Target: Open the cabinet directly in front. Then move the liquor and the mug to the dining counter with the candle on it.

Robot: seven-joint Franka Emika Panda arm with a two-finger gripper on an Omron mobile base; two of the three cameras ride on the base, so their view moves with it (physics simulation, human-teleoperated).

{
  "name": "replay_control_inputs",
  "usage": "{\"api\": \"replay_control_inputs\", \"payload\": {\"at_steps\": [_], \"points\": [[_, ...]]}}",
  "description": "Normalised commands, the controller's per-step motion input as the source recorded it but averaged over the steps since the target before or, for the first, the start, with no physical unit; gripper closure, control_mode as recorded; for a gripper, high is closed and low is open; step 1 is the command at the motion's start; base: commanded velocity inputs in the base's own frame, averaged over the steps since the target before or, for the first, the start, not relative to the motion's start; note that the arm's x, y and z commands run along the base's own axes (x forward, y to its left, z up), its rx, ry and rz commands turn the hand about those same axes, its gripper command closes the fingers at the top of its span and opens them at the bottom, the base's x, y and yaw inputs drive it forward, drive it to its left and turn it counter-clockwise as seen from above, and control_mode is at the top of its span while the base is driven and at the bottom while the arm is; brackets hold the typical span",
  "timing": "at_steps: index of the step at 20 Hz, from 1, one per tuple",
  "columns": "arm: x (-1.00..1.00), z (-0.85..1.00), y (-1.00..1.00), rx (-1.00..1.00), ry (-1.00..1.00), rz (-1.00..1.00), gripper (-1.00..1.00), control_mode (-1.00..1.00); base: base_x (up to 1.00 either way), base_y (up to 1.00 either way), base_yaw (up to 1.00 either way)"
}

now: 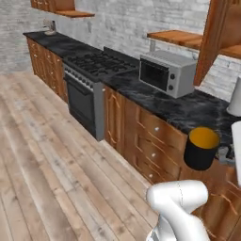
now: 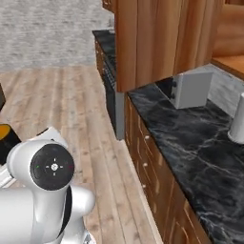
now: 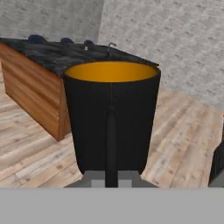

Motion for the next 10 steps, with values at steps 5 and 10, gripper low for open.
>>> {"api": "replay_control_inputs", "payload": {"at_steps": [5,10], "points": [[0.0,0.0,0.0,0.0,0.0,0.0,1.0,1.0,0.0,0.0,0.67],[0.0,0.0,0.0,0.0,0.0,0.0,1.0,1.0,0.0,0.0,0.64]]}}
